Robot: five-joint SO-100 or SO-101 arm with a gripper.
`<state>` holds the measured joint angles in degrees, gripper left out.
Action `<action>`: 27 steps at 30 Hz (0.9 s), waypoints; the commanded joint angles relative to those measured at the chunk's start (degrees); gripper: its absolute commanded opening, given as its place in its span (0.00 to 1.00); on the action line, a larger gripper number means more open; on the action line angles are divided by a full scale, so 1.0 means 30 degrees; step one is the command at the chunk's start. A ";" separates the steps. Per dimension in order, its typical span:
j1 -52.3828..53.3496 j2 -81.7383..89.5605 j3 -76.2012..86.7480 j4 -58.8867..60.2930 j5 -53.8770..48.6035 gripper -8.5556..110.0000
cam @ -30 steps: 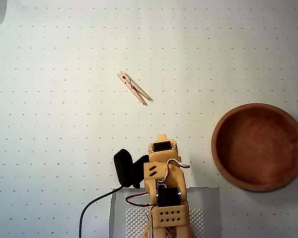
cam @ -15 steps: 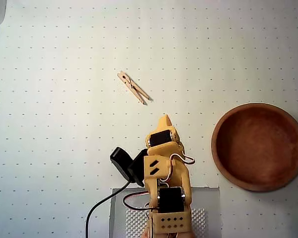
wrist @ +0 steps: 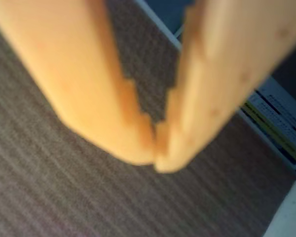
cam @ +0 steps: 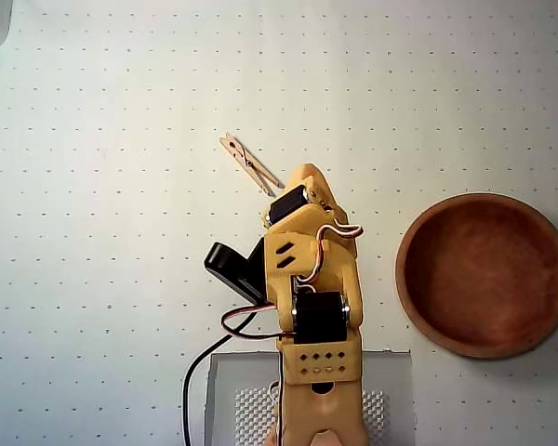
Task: Grasp a clothespin and put it in the bowl.
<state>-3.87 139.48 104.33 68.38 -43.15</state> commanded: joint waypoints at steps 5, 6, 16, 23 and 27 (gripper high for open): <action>0.0234 -0.5449 -0.4951 0.2607 -0.7998 0.05; 0.0234 -0.6094 -0.5391 0.2988 -0.8877 0.05; 0.0205 -1.2510 -1.0313 0.8643 -1.6143 0.05; -0.0264 -1.5322 -1.2539 0.9697 -1.7988 0.05; -0.0381 -1.6143 -1.3066 0.9697 -1.8252 0.05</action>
<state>-4.66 91.05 68.91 97.03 -97.21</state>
